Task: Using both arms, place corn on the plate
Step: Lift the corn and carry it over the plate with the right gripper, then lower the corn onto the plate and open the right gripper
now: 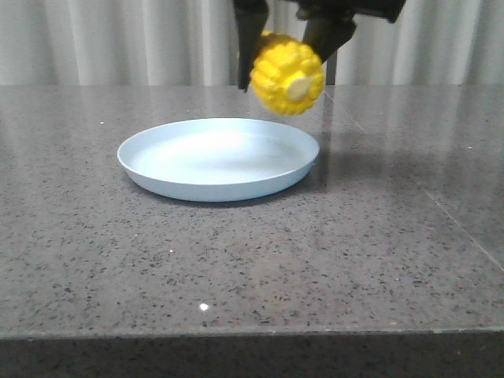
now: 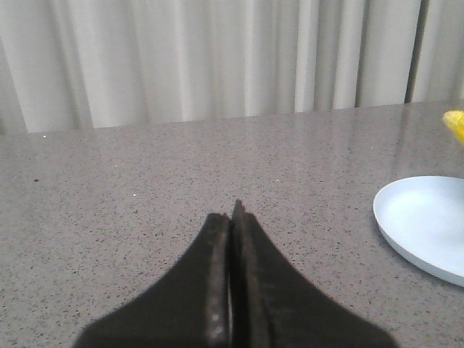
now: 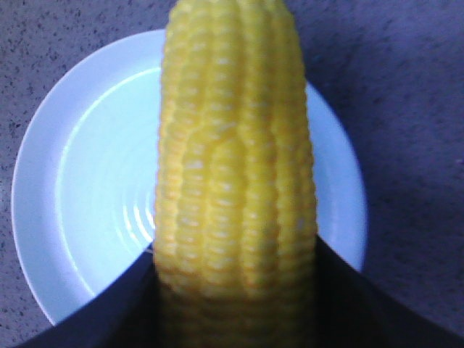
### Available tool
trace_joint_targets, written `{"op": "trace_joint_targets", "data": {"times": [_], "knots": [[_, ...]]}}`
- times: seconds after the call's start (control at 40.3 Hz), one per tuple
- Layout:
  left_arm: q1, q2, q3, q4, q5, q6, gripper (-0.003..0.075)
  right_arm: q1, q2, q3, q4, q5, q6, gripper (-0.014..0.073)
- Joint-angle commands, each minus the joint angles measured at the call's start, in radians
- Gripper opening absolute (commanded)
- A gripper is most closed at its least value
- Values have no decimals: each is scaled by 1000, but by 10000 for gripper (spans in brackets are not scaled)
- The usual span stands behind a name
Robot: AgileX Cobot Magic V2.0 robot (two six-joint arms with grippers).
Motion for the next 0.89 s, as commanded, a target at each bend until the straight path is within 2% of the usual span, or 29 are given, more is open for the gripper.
{"op": "trace_joint_targets", "data": {"times": [0.0,0.323,0.372,0.546,0.62,0.72,0.869], "knots": [[-7,11,-26,-2,-81,-3,-20,21,-10,-40,-35,-51,51,111],[-7,11,-26,-2,-81,-3,-20,25,71,-40,-32,-76,99,129],[-7,11,-26,-2,-81,-3,-20,25,73,-40,-32,-78,99,177],[-7,11,-26,-2,-81,-3,-20,25,74,-40,-31,-87,99,485],[-7,11,-26,-2,-81,-3,-20,25,66,-40,-31,-81,99,581],[-7,11,-26,-2,-81,-3,-20,25,39,-40,-39,-80,99,637],[-7,11,-26,-2,-81,-3,-20,10,-26,-40,-75,-98,99,634]]}}
